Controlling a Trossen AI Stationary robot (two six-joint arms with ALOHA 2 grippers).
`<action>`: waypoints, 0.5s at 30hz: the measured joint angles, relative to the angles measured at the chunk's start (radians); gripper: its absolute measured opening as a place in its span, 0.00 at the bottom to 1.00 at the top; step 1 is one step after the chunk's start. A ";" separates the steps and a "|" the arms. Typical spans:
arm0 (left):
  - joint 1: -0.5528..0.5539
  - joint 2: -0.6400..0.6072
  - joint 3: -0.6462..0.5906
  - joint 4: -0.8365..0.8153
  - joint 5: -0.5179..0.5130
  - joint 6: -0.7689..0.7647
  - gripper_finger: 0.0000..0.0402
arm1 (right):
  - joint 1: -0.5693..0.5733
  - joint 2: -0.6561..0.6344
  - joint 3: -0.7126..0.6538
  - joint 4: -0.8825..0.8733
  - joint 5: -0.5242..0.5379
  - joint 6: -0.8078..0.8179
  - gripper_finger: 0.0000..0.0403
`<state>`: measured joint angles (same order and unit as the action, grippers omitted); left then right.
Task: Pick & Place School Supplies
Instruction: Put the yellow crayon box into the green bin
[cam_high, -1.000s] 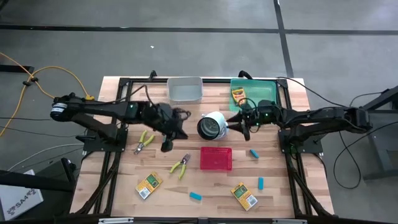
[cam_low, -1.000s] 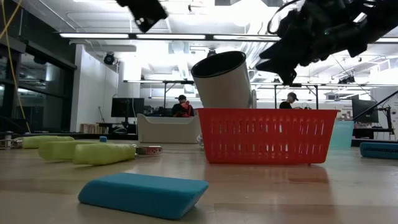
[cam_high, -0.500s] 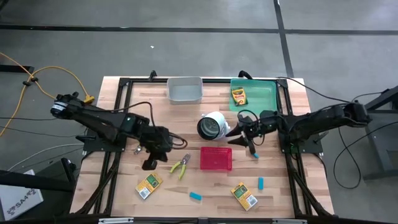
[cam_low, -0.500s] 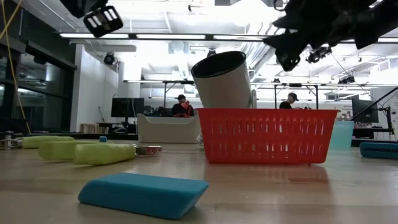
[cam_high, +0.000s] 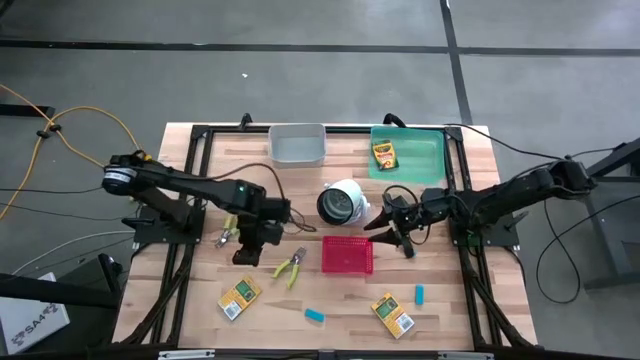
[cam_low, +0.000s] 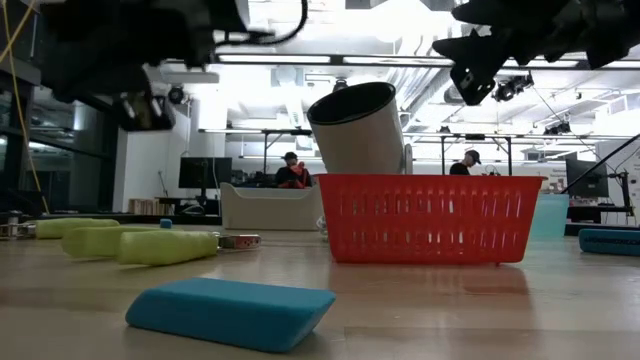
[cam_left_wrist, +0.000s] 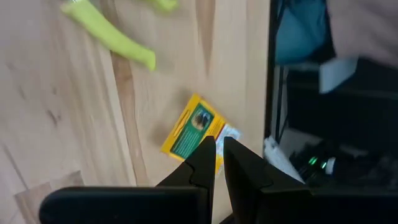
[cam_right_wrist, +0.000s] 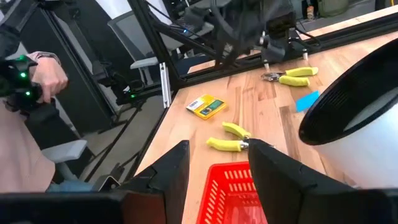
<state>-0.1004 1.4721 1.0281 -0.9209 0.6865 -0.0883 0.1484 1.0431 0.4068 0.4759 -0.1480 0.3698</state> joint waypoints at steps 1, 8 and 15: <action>-0.008 0.014 -0.004 -0.002 0.000 0.020 0.07 | 0.008 0.000 0.000 0.000 0.004 0.000 0.38; -0.063 0.085 -0.023 0.002 -0.075 0.085 0.07 | 0.058 0.000 0.000 0.010 0.055 0.004 0.39; -0.119 0.119 -0.039 0.007 -0.173 0.100 0.04 | 0.102 0.000 0.000 0.016 0.104 0.004 0.39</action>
<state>-0.2189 1.5910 0.9894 -0.9143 0.5139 0.0113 0.2507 1.0431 0.4068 0.4919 -0.0444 0.3737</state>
